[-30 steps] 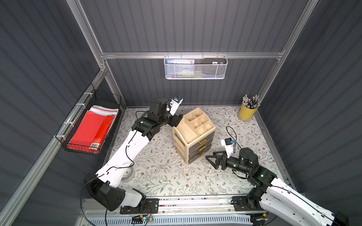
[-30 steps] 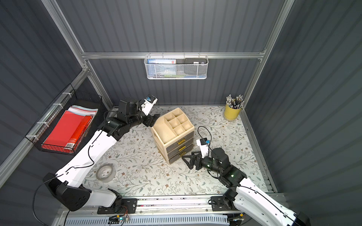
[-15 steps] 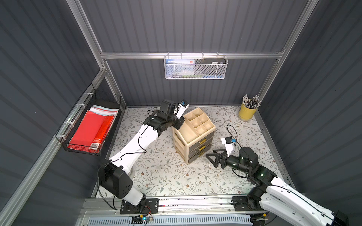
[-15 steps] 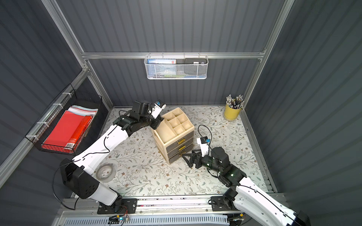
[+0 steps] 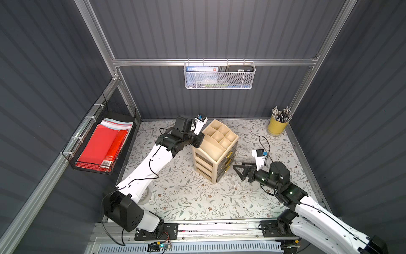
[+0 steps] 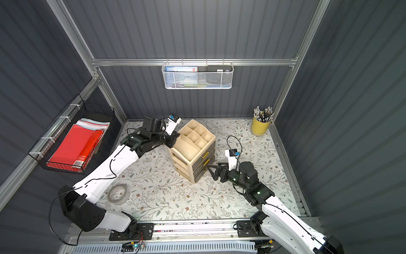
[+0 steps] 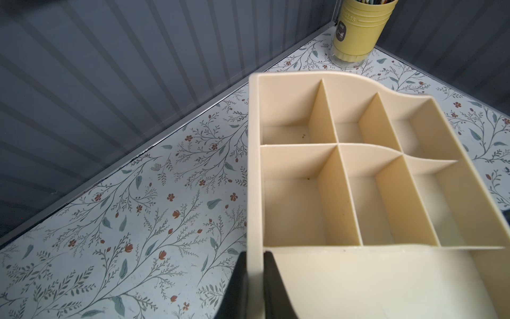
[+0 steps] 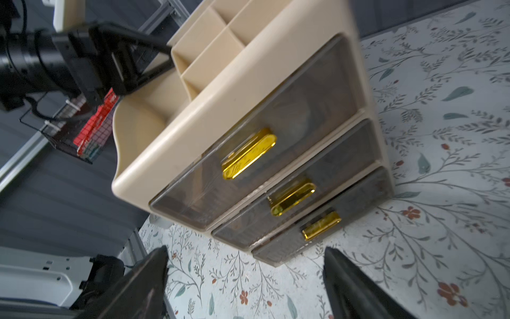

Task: Take the mice out of the drawer
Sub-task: Adjust the storage box at the center of the board.

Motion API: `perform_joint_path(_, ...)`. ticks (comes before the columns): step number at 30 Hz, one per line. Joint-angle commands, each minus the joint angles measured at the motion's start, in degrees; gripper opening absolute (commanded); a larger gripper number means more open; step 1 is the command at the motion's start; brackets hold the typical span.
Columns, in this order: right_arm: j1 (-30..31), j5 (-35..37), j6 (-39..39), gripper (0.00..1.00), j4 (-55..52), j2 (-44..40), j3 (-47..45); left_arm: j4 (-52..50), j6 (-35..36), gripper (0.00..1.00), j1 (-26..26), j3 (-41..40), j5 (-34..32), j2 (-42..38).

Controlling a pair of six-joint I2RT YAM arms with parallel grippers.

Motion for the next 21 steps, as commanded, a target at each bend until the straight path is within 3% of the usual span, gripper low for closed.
perform_joint_path(1,-6.77,-11.09,5.62,0.88,11.06,0.11,-2.11,1.17,2.52,0.0,0.14,-0.99,-8.97,-5.33)
perform_joint_path(4,-9.69,-18.97,12.43,0.8,20.97,3.35,-4.15,3.43,3.33,0.0,0.19,-2.53,-14.38,-5.73)
perform_joint_path(9,-9.31,-29.09,21.72,0.68,34.19,13.59,-4.4,5.36,2.62,0.0,0.14,-2.46,-19.91,-3.24)
perform_joint_path(12,-8.21,-29.52,26.84,0.65,43.2,17.04,-5.65,6.57,1.05,0.0,0.14,-2.52,-22.78,-2.55)
perform_joint_path(21,-5.5,-26.88,25.64,0.6,43.12,23.9,-0.33,11.53,1.04,0.0,0.14,-7.22,-18.56,-6.07)
